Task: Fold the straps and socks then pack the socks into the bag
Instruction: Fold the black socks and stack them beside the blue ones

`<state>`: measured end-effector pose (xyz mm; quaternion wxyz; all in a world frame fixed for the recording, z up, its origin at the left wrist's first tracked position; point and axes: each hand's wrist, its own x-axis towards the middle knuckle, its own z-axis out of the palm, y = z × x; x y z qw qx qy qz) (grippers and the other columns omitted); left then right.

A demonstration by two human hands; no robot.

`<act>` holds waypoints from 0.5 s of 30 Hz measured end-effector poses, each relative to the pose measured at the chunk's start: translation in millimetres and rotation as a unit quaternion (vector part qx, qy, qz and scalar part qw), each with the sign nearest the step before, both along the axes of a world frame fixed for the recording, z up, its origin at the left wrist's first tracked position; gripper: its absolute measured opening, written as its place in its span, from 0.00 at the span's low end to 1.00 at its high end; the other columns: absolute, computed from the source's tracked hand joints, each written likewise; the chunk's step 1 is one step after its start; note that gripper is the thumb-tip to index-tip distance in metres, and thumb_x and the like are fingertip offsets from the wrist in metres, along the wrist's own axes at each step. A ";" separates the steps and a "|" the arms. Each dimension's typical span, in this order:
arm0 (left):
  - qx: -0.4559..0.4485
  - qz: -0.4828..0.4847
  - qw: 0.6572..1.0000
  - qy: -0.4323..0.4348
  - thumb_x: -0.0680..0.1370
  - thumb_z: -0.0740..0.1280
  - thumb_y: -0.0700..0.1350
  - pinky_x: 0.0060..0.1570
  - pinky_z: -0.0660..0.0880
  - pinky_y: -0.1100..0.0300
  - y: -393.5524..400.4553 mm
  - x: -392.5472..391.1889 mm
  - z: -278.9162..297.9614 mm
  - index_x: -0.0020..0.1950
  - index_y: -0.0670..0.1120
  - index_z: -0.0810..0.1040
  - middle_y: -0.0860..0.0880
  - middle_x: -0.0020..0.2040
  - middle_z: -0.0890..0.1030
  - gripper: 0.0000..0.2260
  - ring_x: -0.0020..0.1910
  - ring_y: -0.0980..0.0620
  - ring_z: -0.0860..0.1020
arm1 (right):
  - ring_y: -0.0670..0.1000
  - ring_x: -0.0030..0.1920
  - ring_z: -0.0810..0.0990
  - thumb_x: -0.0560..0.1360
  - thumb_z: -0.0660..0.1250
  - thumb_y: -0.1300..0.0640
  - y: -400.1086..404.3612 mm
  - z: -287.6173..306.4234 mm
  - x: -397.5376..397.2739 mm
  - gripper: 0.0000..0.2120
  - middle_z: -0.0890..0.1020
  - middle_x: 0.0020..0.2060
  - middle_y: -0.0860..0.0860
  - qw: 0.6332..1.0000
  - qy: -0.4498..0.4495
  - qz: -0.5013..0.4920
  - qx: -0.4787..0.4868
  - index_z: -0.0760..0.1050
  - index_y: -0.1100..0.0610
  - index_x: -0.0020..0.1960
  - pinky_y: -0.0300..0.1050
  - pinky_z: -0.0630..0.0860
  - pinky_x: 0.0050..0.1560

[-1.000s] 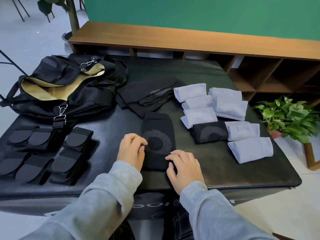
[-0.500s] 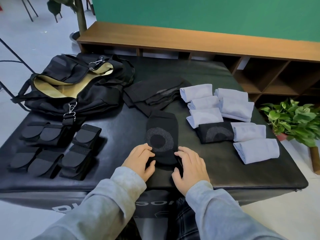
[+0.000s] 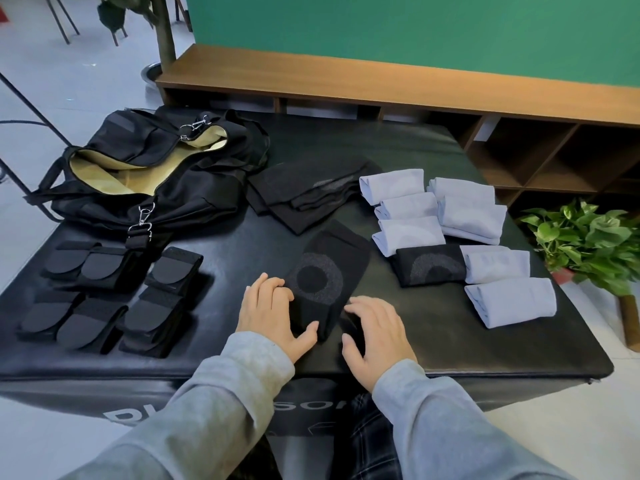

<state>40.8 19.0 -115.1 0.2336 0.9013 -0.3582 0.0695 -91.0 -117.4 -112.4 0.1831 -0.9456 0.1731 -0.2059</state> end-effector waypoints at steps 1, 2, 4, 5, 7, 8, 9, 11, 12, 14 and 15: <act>-0.017 -0.003 1.000 0.000 0.63 0.65 0.57 0.56 0.73 0.39 0.4 -0.1 -0.3 0.45 0.43 0.75 0.45 0.54 0.77 0.19 0.64 0.42 0.69 | 0.47 0.61 0.67 0.68 0.59 0.48 0.5 0.0 2.2 0.19 0.76 0.59 0.48 1.000 0.003 -0.028 0.005 0.72 0.52 0.58 0.45 0.66 0.62; -0.040 -0.010 0.999 0.002 0.63 0.67 0.53 0.54 0.74 0.40 1.4 0.1 -0.7 0.44 0.44 0.75 0.45 0.54 0.76 0.16 0.64 0.44 0.67 | 0.47 0.62 0.67 0.69 0.58 0.48 1.1 0.0 4.4 0.20 0.75 0.60 0.48 0.999 0.012 -0.048 0.001 0.72 0.53 0.59 0.45 0.66 0.62; -0.097 -0.026 0.995 0.000 0.64 0.64 0.44 0.53 0.74 0.43 4.0 2.2 -3.9 0.45 0.46 0.75 0.47 0.55 0.74 0.10 0.62 0.46 0.66 | 0.49 0.65 0.67 0.69 0.56 0.47 2.9 -0.2 7.3 0.24 0.75 0.62 0.49 0.997 0.042 -0.068 -0.017 0.73 0.54 0.61 0.46 0.64 0.64; -0.123 -0.035 0.992 -0.008 0.65 0.60 0.41 0.53 0.73 0.46 4.8 3.4 -5.3 0.45 0.48 0.74 0.49 0.54 0.73 0.10 0.60 0.47 0.66 | 0.50 0.67 0.66 0.69 0.54 0.46 3.5 -0.1 7.4 0.26 0.73 0.64 0.49 0.996 0.059 -0.070 -0.022 0.72 0.54 0.63 0.47 0.63 0.66; -0.157 -0.040 0.986 -0.034 0.64 0.54 0.38 0.57 0.67 0.52 4.4 6.2 -6.2 0.44 0.51 0.74 0.51 0.50 0.75 0.15 0.54 0.49 0.67 | 0.50 0.71 0.62 0.70 0.50 0.45 3.7 1.3 7.7 0.30 0.68 0.69 0.47 0.993 0.092 -0.066 -0.019 0.68 0.53 0.68 0.48 0.57 0.71; -0.166 -0.031 0.985 -0.037 0.63 0.53 0.35 0.57 0.65 0.56 3.8 7.7 -5.4 0.42 0.52 0.76 0.50 0.48 0.77 0.18 0.53 0.49 0.67 | 0.49 0.73 0.58 0.69 0.47 0.44 4.3 2.3 8.0 0.32 0.65 0.72 0.46 0.992 0.107 -0.059 -0.017 0.65 0.52 0.71 0.47 0.51 0.72; -0.172 -0.016 0.985 -0.027 0.61 0.55 0.31 0.56 0.64 0.57 3.5 9.0 -4.5 0.40 0.51 0.79 0.49 0.46 0.79 0.20 0.52 0.50 0.67 | 0.48 0.74 0.54 0.69 0.45 0.43 4.8 3.4 8.3 0.34 0.61 0.73 0.46 0.992 0.116 -0.052 -0.019 0.63 0.52 0.73 0.46 0.46 0.72; -0.171 0.008 0.985 0.008 0.59 0.58 0.25 0.53 0.66 0.53 4.3 7.9 -2.7 0.38 0.49 0.82 0.49 0.45 0.80 0.22 0.53 0.50 0.66 | 0.47 0.76 0.48 0.68 0.41 0.43 4.9 6.0 8.6 0.36 0.56 0.75 0.45 0.989 0.139 -0.045 -0.027 0.57 0.51 0.75 0.44 0.39 0.71; -0.162 0.011 0.987 0.022 0.61 0.59 0.26 0.51 0.67 0.51 5.5 6.1 -1.5 0.38 0.49 0.82 0.50 0.45 0.80 0.21 0.53 0.50 0.67 | 0.46 0.76 0.46 0.68 0.40 0.43 5.3 7.0 8.9 0.37 0.54 0.76 0.44 0.988 0.148 -0.043 -0.028 0.56 0.50 0.75 0.43 0.38 0.71; -0.141 0.017 0.988 0.058 0.69 0.57 0.38 0.54 0.62 0.54 6.0 4.1 1.5 0.42 0.51 0.83 0.54 0.46 0.79 0.15 0.54 0.49 0.69 | 0.46 0.76 0.45 0.67 0.39 0.42 5.6 8.5 9.4 0.38 0.53 0.76 0.44 0.987 0.151 -0.045 -0.026 0.55 0.50 0.76 0.43 0.37 0.71; -0.121 0.015 0.990 0.077 0.72 0.56 0.47 0.55 0.58 0.57 5.9 3.7 4.0 0.45 0.52 0.82 0.56 0.48 0.78 0.14 0.55 0.50 0.69 | 0.46 0.76 0.45 0.67 0.39 0.42 6.1 9.3 9.5 0.38 0.52 0.76 0.44 0.987 0.152 -0.045 -0.026 0.54 0.50 0.76 0.43 0.36 0.70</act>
